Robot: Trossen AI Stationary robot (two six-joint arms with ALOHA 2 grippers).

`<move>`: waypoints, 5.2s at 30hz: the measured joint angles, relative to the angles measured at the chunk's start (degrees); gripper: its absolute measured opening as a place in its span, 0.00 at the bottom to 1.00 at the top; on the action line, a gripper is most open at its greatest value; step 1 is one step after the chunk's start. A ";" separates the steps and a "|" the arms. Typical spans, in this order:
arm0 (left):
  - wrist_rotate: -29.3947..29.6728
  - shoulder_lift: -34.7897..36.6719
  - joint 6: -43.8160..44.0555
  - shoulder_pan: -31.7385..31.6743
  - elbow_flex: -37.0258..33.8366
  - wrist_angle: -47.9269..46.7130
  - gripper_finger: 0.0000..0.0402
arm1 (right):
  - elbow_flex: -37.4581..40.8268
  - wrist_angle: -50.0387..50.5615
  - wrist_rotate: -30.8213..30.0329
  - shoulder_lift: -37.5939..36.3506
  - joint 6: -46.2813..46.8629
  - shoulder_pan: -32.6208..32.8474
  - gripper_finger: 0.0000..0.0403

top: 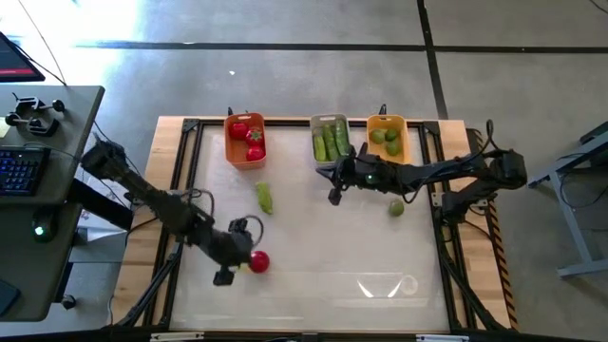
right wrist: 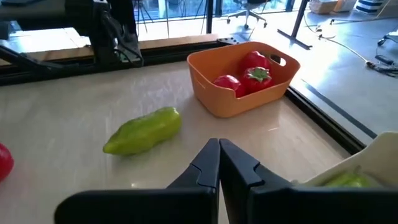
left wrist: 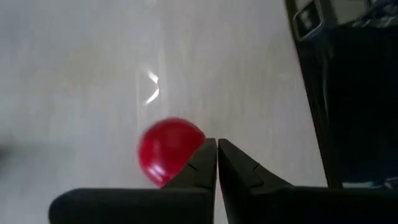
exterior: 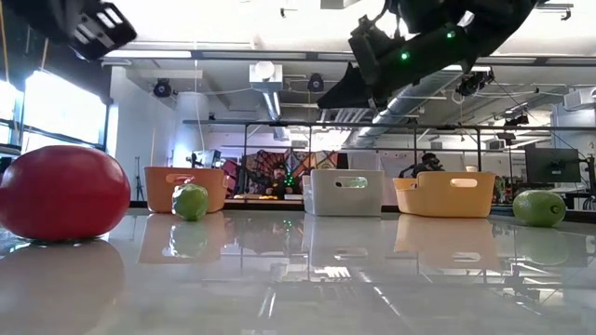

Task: Sort produce into baskets
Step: Put the tomato into the orange bin

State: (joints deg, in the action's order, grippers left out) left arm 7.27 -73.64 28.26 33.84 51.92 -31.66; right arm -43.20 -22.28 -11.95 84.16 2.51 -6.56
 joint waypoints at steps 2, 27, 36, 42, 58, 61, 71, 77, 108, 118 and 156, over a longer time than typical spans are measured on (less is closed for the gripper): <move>0.12 -3.61 2.23 1.20 3.47 -3.67 0.04 | 0.00 0.12 0.00 -0.04 -0.01 0.35 0.00; -5.51 -24.66 -0.91 -7.23 19.09 -22.18 0.75 | -0.02 6.17 0.11 -0.07 -1.47 0.23 0.00; -8.52 -24.64 -2.87 -8.04 16.37 -17.37 0.77 | -0.02 7.08 0.11 -0.07 -1.47 0.23 0.00; -8.32 -24.66 -2.87 -7.30 13.79 -15.68 0.77 | -0.02 7.08 0.11 -0.07 -1.47 0.23 0.00; -6.25 -24.57 -3.53 -6.00 13.48 -13.20 0.61 | -0.04 7.10 0.11 -0.05 -1.30 0.23 0.00; -6.34 -24.39 -3.91 -6.65 13.55 -13.51 0.57 | -0.04 7.13 0.11 -0.05 -1.29 0.23 0.00; -3.27 -16.67 -3.58 -12.15 13.50 -19.89 0.44 | -0.07 7.86 0.11 -0.05 -1.28 0.22 0.00; -0.75 -7.77 -1.49 -18.23 13.50 -22.81 0.37 | -0.09 8.24 0.11 -0.05 -1.28 0.23 0.00; -5.59 -25.98 0.02 -10.05 13.71 -15.42 0.77 | -0.09 9.33 0.11 -0.05 -1.28 0.22 0.00; -5.23 -26.65 -0.89 -10.05 13.68 -13.93 0.75 | -0.09 9.35 0.11 -0.05 -1.28 0.21 0.00; 10.28 0.27 1.30 -37.45 13.46 -37.44 0.59 | -0.07 9.55 0.11 -0.02 -1.02 0.21 0.00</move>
State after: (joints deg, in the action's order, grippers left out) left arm 17.55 -73.38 29.56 -3.61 65.39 -69.10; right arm -43.27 -12.73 -11.84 84.14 1.50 -6.35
